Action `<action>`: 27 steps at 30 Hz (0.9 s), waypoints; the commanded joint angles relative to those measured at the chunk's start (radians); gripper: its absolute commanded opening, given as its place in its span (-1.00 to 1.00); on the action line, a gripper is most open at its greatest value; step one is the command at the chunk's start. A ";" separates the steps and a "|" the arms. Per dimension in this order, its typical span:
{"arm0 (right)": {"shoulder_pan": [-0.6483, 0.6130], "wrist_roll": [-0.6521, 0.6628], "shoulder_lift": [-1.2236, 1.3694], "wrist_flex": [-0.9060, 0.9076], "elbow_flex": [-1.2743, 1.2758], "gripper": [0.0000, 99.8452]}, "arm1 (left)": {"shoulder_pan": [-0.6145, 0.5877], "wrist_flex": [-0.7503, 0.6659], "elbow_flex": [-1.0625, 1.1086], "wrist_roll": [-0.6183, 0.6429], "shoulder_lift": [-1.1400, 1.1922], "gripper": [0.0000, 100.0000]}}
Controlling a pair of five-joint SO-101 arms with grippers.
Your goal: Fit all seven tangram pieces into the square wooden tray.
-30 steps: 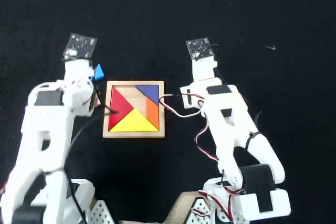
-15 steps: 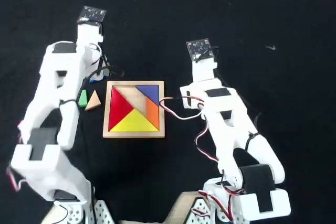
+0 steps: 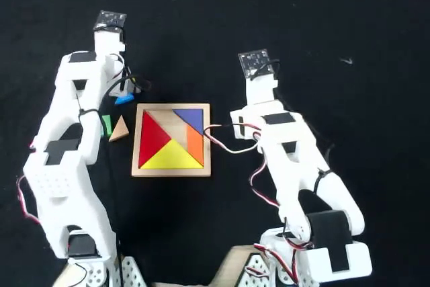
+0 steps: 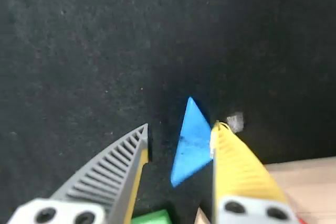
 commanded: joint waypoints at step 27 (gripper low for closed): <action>0.015 -0.002 0.031 -0.011 -0.058 -0.98 | 0.007 0.212 -0.170 -0.420 0.064 -0.61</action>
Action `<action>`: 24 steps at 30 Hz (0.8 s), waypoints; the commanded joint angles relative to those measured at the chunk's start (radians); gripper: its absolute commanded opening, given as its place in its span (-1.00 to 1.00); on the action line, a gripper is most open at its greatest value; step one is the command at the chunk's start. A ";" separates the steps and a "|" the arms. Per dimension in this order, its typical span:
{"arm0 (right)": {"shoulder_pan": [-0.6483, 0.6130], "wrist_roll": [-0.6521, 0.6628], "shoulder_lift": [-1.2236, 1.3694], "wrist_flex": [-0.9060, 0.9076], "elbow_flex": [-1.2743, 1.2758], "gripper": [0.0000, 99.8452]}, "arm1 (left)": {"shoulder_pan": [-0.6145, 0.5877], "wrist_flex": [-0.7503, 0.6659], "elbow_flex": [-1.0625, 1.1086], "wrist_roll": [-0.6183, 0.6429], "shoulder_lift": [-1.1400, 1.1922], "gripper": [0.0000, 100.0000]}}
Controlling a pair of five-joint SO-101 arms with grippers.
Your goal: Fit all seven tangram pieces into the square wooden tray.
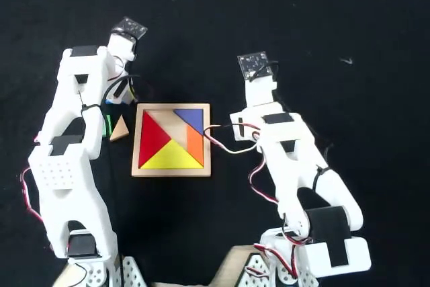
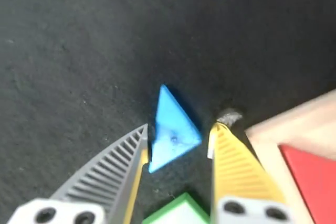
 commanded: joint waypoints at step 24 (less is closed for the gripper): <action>0.014 0.038 0.004 -0.011 -0.058 -0.98 | 0.035 0.473 -0.750 -0.092 0.416 -0.62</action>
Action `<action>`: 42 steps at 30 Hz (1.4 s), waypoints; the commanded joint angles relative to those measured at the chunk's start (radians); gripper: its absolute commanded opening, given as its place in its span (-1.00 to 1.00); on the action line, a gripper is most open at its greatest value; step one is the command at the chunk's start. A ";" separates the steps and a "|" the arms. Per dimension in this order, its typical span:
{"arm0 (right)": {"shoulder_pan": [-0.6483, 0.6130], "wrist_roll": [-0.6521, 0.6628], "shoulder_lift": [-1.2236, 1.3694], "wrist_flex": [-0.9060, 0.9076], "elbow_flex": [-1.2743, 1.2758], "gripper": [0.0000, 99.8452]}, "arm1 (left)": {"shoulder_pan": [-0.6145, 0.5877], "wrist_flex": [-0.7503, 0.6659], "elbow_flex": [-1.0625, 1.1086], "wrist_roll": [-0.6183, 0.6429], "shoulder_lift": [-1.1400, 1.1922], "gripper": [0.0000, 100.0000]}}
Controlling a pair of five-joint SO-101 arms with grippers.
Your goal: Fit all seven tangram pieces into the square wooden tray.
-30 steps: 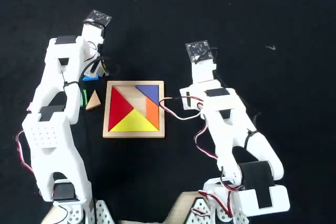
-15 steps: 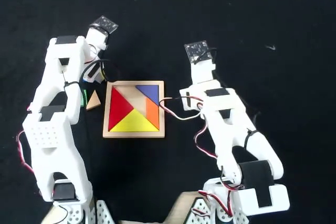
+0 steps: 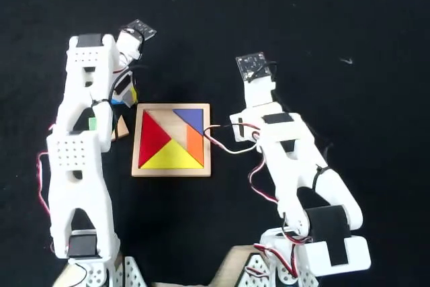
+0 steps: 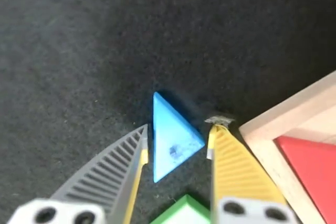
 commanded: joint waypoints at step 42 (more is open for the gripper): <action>0.044 0.011 -0.008 -0.011 -0.058 -0.98 | 0.229 0.190 0.441 -0.247 -0.672 -0.88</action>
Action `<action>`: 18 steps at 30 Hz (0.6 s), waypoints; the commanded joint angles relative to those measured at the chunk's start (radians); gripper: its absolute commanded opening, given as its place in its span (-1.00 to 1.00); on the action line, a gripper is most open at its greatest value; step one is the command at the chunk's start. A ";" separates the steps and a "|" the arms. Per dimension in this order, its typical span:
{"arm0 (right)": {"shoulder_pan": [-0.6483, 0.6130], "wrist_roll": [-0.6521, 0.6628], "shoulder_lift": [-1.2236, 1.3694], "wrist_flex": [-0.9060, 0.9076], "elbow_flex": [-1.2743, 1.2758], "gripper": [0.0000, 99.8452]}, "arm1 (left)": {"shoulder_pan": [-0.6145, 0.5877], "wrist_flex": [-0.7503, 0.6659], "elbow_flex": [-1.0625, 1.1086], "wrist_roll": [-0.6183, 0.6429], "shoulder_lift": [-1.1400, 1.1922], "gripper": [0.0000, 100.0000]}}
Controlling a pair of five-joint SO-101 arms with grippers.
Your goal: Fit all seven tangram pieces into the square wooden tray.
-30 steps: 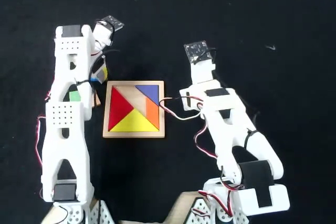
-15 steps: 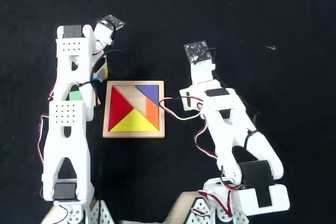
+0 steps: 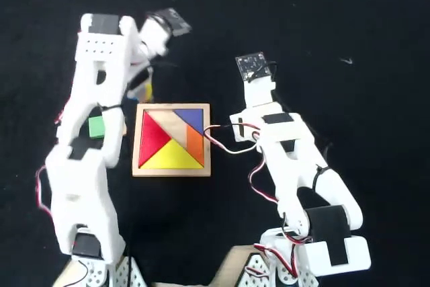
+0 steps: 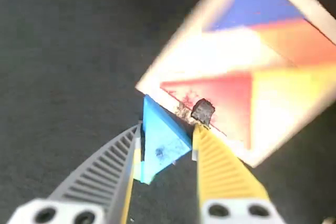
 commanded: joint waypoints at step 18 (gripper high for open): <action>0.193 0.000 -0.004 -0.020 -0.102 -0.98 | 0.110 -0.456 0.515 -0.460 -0.184 -0.60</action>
